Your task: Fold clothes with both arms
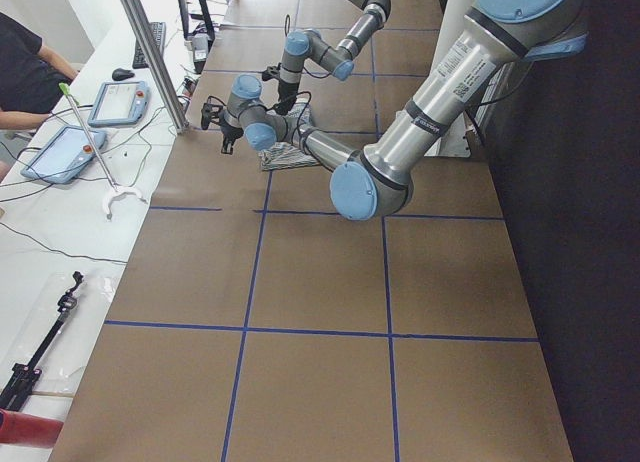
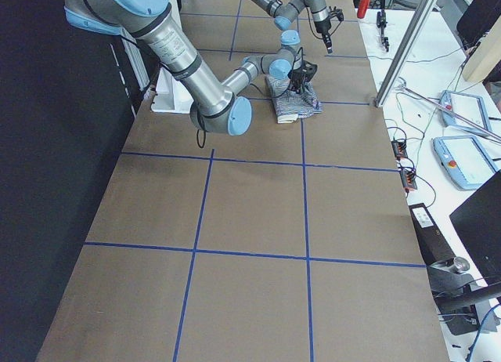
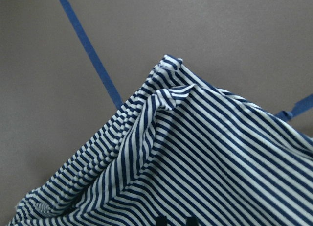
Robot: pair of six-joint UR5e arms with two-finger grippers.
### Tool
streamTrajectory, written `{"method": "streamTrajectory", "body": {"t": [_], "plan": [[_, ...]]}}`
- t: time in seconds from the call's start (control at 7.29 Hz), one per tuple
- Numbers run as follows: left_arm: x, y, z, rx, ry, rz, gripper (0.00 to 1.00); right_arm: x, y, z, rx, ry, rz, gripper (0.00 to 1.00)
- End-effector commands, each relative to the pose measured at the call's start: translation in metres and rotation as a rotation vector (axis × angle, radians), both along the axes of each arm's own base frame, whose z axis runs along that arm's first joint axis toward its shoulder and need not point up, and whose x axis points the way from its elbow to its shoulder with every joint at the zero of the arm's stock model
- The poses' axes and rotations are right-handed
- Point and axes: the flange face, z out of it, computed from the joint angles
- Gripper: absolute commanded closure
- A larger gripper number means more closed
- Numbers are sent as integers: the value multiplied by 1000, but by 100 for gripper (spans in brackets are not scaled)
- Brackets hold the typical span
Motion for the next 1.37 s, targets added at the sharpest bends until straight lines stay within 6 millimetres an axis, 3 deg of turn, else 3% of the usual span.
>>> {"method": "streamTrajectory", "body": {"t": [0.0, 0.27, 0.41, 0.55, 0.69, 0.96, 1.1, 1.24], "plan": [[-4, 4, 4, 0, 2, 3, 100, -21, -15, 5, 11, 59, -17, 100], [-4, 4, 3, 1, 3, 3, 100, -36, -32, 3, 37, 115, -58, 100], [-4, 5, 3, 0, 4, 2, 100, -29, -52, 9, 74, 105, -50, 100], [-4, 5, 6, -3, 1, 4, 100, -47, -75, 23, 113, 97, -27, 100], [-5, 6, 12, -8, -2, 4, 100, -26, -106, -4, 125, 84, 11, 100], [-8, 9, 17, -10, -4, 4, 100, 14, -143, -17, 144, 81, 55, 100], [-13, 15, 19, -5, -1, 2, 100, 46, -167, -21, 161, 75, 42, 100], [-27, 14, 21, -2, 1, -11, 100, 91, -194, -12, 175, 65, 5, 100]]}}
